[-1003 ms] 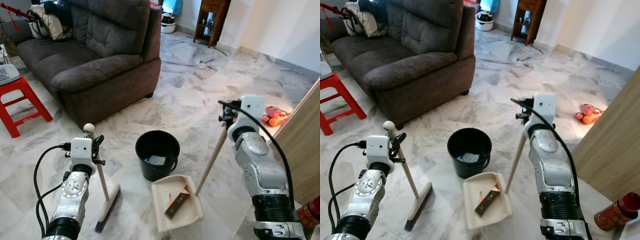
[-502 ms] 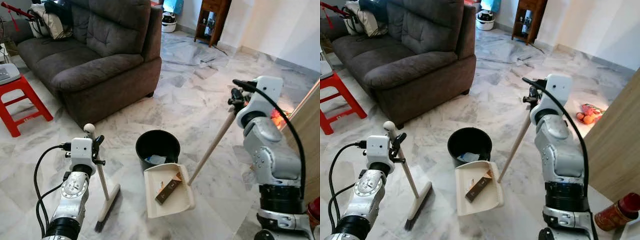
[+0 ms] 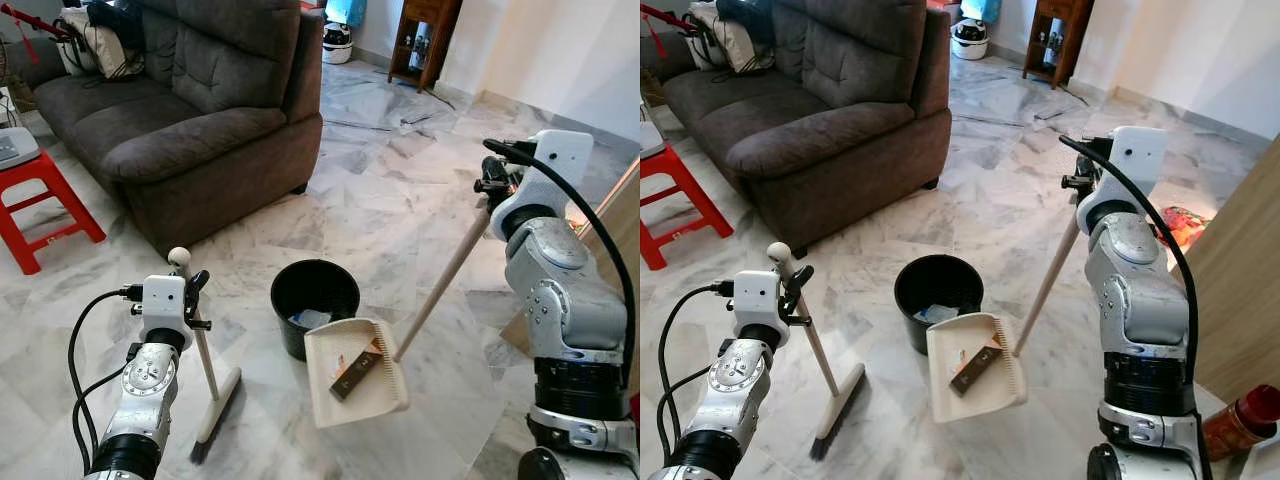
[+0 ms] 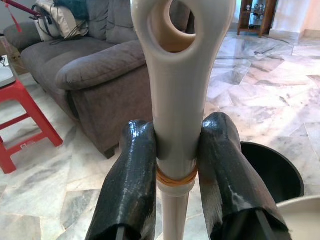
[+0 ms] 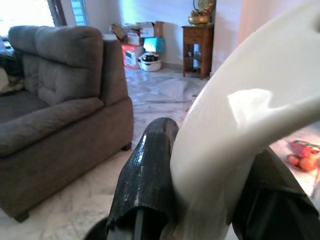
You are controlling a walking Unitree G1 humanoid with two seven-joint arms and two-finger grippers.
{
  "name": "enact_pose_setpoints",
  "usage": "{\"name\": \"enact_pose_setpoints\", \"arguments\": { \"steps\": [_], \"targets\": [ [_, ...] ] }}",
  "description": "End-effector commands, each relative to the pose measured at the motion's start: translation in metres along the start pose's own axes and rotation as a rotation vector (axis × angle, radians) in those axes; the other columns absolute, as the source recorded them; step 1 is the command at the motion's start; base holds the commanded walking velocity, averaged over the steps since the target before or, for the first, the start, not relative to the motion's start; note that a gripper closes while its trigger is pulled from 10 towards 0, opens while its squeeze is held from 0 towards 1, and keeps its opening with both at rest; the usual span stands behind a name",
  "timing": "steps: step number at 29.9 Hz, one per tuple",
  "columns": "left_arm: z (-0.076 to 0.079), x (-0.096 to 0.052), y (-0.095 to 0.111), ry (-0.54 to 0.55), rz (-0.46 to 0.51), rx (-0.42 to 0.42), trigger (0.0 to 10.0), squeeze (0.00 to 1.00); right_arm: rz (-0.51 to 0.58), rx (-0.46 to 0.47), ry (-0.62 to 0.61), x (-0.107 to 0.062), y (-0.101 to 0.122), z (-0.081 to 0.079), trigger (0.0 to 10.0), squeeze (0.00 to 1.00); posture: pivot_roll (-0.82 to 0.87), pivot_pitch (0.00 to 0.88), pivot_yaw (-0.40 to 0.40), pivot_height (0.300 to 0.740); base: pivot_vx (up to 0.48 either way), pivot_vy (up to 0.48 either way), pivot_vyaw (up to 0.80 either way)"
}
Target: Sweep floor
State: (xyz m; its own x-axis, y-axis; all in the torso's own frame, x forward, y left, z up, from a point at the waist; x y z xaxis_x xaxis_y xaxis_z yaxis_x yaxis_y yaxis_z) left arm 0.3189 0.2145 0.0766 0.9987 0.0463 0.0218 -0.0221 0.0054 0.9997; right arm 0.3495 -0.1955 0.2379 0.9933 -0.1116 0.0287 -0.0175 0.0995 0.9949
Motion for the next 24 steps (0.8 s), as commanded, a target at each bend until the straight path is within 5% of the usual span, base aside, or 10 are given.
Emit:
{"name": "enact_pose_setpoints", "arguments": {
  "steps": [1,11,17,24],
  "targets": [
    [0.006,0.006,0.009,-0.025,0.037,0.011,10.0,0.0,0.138,0.018,-0.014,-0.003,0.036,0.003,10.0,0.0,0.0,0.0,-0.041,0.74,0.0,0.0,0.0],
    [0.005,0.006,0.009,-0.023,0.036,0.012,10.0,0.0,0.249,0.071,-0.056,-0.004,0.062,0.01,10.0,0.0,0.0,0.0,-0.042,0.74,0.0,0.0,0.0],
    [0.005,0.006,0.01,-0.019,0.037,0.013,10.0,0.0,0.313,0.176,0.009,-0.006,0.062,-0.013,10.0,0.0,0.01,0.0,-0.041,0.74,0.0,0.0,0.0],
    [0.003,0.005,0.011,-0.007,0.051,0.023,10.0,0.0,0.296,0.267,0.121,-0.01,0.037,-0.056,10.0,0.0,0.02,0.0,-0.048,0.74,0.0,0.0,0.0]
  ]
}}
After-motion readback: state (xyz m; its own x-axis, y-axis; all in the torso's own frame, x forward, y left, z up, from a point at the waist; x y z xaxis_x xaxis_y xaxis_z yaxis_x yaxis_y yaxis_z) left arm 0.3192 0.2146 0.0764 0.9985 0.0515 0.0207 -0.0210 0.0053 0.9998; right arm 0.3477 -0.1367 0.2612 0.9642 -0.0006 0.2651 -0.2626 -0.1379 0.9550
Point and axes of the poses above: a point about 5 cm out from each wrist's last joint towards the gripper, its own x axis pointing out of the wrist towards the gripper, its own y axis along the axis of the wrist's last joint, z = x × y, the point moved 1 cm from there along x, pointing out of the wrist towards the gripper, and after that the axes turned 9 degrees about -x, right-handed, at the moved point
